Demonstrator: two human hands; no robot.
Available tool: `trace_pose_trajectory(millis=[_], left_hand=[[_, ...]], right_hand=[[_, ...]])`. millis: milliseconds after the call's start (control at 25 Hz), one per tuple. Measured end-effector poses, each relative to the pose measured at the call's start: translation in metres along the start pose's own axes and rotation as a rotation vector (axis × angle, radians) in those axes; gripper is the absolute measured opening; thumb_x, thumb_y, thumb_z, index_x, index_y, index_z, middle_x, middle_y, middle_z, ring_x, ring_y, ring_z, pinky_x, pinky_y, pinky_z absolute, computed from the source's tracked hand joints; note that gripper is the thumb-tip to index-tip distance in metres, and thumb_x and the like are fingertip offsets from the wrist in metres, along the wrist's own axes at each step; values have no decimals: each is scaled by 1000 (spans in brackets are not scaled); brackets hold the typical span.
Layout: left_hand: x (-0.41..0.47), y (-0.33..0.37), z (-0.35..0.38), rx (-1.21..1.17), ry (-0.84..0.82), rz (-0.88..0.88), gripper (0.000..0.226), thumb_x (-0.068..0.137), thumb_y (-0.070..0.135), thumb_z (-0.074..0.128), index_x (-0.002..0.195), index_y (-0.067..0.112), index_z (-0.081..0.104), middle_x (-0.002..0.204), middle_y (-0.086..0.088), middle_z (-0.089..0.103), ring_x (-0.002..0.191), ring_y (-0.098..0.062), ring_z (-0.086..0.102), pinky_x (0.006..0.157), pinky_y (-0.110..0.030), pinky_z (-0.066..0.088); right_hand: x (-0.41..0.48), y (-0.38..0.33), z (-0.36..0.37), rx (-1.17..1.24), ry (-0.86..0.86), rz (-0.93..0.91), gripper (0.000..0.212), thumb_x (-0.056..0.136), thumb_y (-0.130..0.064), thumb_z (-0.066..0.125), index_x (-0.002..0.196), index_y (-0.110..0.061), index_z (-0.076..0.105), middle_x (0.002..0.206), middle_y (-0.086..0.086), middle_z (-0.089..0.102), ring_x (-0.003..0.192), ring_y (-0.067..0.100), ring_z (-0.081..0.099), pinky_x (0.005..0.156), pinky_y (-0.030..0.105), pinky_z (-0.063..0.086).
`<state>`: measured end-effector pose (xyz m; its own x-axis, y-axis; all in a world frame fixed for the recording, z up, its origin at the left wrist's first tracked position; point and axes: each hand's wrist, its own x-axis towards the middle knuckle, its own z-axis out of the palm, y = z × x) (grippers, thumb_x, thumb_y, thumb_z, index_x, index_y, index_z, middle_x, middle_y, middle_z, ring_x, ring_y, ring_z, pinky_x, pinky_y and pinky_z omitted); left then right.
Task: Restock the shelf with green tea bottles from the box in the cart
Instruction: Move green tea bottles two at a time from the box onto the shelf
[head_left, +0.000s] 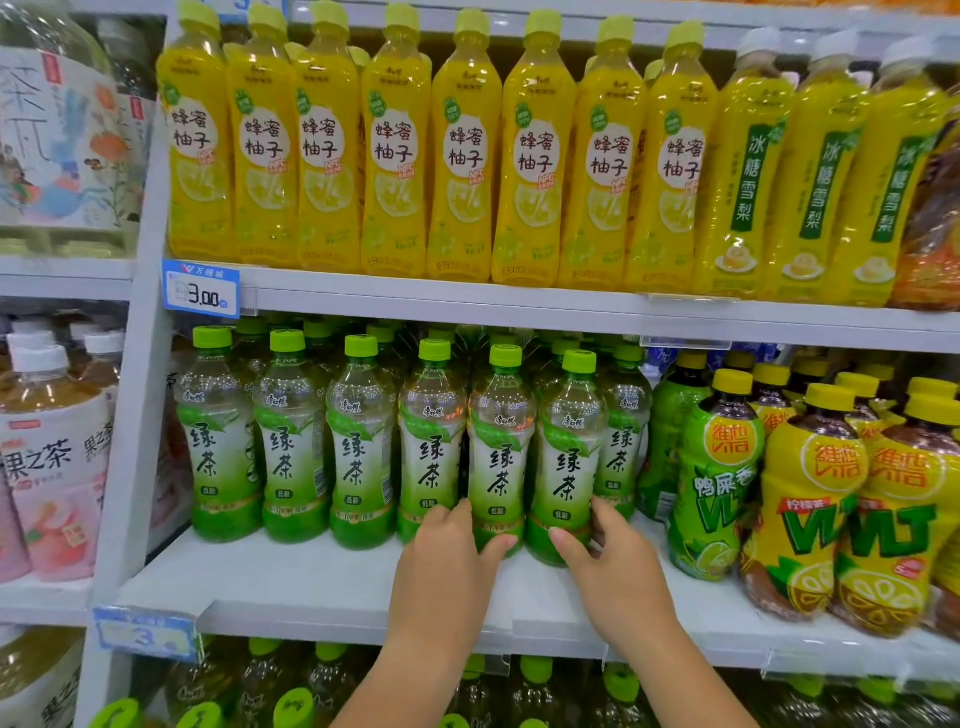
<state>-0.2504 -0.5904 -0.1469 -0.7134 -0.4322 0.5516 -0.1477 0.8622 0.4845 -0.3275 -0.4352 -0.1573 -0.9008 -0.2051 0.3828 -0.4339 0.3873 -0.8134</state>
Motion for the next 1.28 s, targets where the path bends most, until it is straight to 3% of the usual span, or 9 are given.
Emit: trace_pose_trajectory(millis=[360,480,680,840,960,1040,1280], left_hand=[[-4,-4,3,-77,-7,-70,77,88,67,57,150,23,45,121,3,62,111,-16,59,90,-30,53],[-7,-3,-3,-108,-14,-93,71,89,65,56,148,26,47,109,9,60,98,-10,59,83,-28,54],[-10,-1,-12,-162,-40,-98,60,93,60,54,143,26,52,94,13,54,87,-8,55,79,-28,53],[-10,2,-18,-172,-71,-105,50,94,56,57,130,22,60,86,12,55,82,-10,55,76,-29,52],[-9,2,-21,-177,-93,-116,43,93,54,59,118,19,63,84,9,56,79,-10,56,75,-34,54],[-10,1,-21,-215,-117,-111,44,94,53,58,121,17,62,89,7,57,83,-12,56,79,-35,54],[-24,-2,-30,-239,-206,-43,68,95,59,51,149,18,41,137,2,55,123,-16,53,97,-33,47]], right_hand=[[-3,-8,-4,-68,-29,25,47,92,-42,65,136,-32,53,126,-18,62,115,8,58,101,36,50],[-2,-9,-5,-86,-45,45,47,92,-43,64,136,-33,53,126,-19,61,116,8,57,101,36,49],[-4,-12,-8,-111,-75,90,55,89,-51,62,139,-32,50,131,-16,61,120,10,57,102,40,50],[-7,-26,-11,-114,-83,113,48,93,-42,63,136,-24,54,128,-10,63,114,13,57,97,31,47],[-9,-32,-13,-124,-102,129,46,95,-41,60,137,-22,54,130,-6,62,118,16,56,99,31,45],[-13,-33,-13,-117,-105,132,46,95,-41,59,136,-20,54,130,-4,62,120,18,56,99,32,45],[-38,-39,-18,-92,-16,126,53,98,-42,55,141,-9,51,139,5,58,121,18,57,92,22,37]])
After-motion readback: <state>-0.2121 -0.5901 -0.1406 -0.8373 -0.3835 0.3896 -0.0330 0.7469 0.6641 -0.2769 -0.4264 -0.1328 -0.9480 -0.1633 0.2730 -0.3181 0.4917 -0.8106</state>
